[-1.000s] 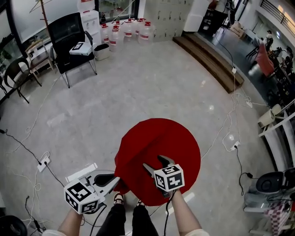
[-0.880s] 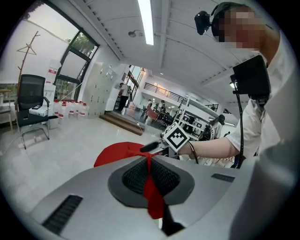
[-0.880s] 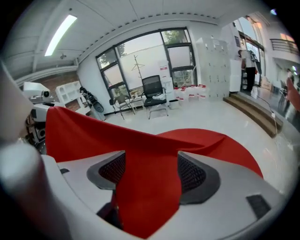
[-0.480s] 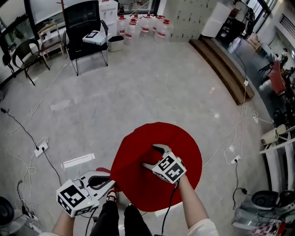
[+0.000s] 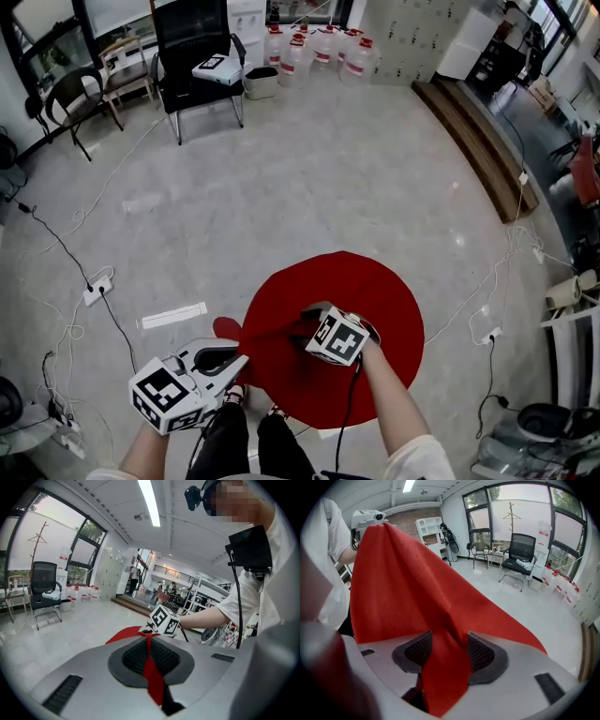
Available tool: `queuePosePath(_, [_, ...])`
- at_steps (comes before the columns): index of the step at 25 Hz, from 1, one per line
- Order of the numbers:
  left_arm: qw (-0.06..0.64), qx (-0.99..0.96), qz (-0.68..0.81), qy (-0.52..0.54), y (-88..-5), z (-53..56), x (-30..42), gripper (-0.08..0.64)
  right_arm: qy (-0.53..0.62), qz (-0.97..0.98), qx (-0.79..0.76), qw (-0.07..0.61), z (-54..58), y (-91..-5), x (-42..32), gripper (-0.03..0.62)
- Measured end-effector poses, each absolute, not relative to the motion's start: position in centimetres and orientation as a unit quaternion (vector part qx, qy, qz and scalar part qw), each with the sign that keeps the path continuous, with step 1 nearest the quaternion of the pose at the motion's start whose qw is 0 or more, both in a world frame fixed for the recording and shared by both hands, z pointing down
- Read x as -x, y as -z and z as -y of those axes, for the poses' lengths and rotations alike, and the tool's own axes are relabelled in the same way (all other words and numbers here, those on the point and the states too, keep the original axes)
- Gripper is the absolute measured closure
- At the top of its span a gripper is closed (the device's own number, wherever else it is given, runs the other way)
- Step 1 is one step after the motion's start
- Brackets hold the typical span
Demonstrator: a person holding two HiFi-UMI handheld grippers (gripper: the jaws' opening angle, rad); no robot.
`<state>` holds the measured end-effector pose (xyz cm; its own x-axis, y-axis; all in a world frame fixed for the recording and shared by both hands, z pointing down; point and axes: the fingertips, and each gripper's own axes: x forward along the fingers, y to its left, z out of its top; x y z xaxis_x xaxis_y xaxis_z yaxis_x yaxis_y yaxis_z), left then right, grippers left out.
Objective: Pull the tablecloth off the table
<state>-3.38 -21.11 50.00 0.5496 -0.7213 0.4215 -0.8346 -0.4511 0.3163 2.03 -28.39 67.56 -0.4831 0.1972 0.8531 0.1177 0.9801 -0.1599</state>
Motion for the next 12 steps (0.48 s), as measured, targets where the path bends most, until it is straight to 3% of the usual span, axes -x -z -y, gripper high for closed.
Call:
queuePosePath(2, [0.249,-0.841,0.468,-0.11,-50.1,21.6,3.5,0.541,-0.02,0.856,0.077,0.511,28.3,-68.2,-2.4,0.431])
queuePosePath(4, [0.248,-0.84,0.47,-0.109,-50.0,22.0,3.4,0.541,-0.007,0.857,0.059,0.512,28.5,-68.6,-2.8,0.485])
queuePosePath(12, [0.246,-0.831,0.485,-0.115,-50.0,23.0,3.5,0.541,-0.091,0.873,-0.019,0.479,29.7,-68.1,-3.6,0.563])
